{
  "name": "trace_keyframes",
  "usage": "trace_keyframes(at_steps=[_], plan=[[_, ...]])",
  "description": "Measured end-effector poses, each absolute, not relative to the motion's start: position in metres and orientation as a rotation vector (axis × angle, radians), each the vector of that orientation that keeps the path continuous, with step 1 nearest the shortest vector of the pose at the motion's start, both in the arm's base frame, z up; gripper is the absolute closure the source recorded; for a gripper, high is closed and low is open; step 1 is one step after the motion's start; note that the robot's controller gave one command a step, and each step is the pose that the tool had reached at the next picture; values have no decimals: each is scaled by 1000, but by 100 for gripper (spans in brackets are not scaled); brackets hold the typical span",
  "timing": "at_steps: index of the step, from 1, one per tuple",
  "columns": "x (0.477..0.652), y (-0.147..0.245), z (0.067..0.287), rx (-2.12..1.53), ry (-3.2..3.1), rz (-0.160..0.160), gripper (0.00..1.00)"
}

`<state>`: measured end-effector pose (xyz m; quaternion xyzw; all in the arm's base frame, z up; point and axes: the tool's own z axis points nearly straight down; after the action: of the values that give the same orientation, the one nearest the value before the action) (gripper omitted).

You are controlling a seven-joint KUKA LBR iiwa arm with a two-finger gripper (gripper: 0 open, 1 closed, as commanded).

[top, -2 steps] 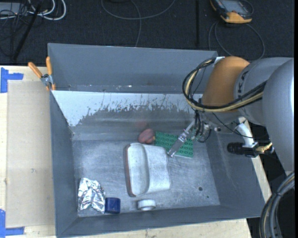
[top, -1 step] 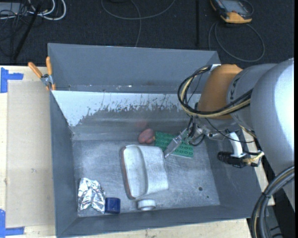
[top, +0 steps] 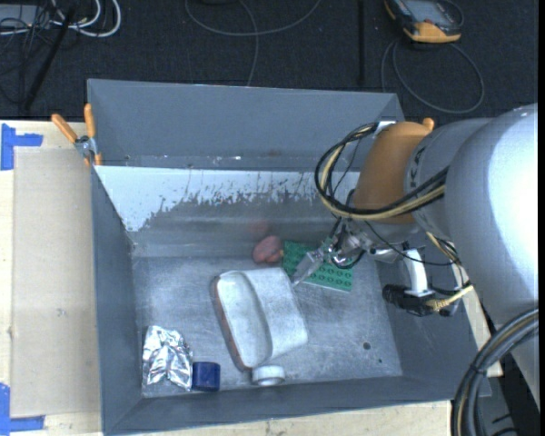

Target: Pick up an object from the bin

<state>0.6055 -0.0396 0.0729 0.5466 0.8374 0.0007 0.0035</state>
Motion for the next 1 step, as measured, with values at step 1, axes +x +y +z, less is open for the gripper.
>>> trace_keyframes(at_steps=[1], plan=[[609,-39,77,1703,2621,8,100]])
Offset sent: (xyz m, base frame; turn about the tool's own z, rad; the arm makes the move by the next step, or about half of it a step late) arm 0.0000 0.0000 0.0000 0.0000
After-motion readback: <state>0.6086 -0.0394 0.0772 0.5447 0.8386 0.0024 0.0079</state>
